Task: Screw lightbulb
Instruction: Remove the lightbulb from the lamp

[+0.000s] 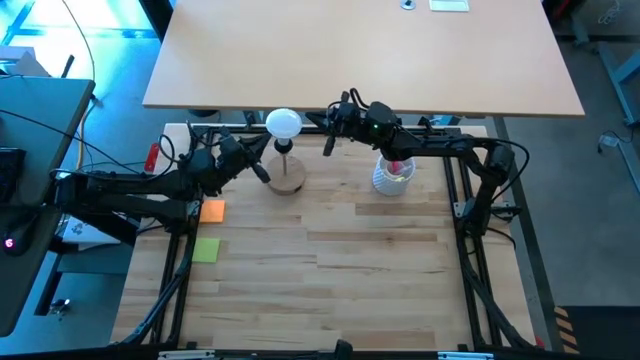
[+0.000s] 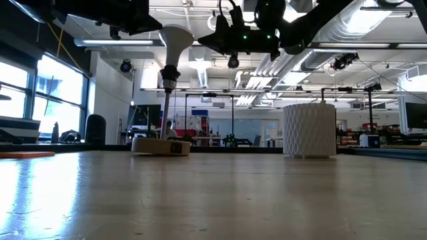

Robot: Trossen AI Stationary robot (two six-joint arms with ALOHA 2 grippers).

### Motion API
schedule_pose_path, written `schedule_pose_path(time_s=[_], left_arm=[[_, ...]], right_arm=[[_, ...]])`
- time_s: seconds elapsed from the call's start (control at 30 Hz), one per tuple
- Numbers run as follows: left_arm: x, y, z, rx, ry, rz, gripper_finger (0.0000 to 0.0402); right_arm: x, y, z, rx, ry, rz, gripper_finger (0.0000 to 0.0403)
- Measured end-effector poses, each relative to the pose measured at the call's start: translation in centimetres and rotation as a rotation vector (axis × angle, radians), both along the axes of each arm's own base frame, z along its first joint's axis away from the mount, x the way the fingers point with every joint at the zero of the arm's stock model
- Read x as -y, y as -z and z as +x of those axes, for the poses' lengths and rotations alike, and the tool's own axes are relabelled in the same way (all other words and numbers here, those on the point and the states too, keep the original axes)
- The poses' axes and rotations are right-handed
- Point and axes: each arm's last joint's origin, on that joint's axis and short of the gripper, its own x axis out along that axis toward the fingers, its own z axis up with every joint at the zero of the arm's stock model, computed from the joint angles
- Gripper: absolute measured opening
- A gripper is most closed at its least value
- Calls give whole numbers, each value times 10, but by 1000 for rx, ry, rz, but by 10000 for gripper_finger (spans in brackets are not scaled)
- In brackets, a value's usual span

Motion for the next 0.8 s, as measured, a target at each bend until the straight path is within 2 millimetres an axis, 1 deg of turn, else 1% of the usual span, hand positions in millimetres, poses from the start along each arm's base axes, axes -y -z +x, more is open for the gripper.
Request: schedule_pose_path(time_s=[0.17,0.33,0.4,0.57,0.67,0.8], left_arm=[[-1,3,-1,-33,-49,-12,0],[-2,6,-6,-79,-113,-34,0],[-2,5,-9,-80,-134,-38,0],[-1,-1,-17,-42,-162,-38,0],[-1,-3,-20,-32,-175,-38,0],[-2,-2,-18,-32,-153,-43,0]], right_arm=[[1,-2,-3,-16,7,-3,0],[-1,-18,-15,-67,18,1,0],[-2,-19,-17,-89,15,4,0],[-7,-11,-12,-130,-133,-35,0],[-7,-5,-9,-141,-147,-32,0],[-3,1,-4,-95,-145,-10,0]])
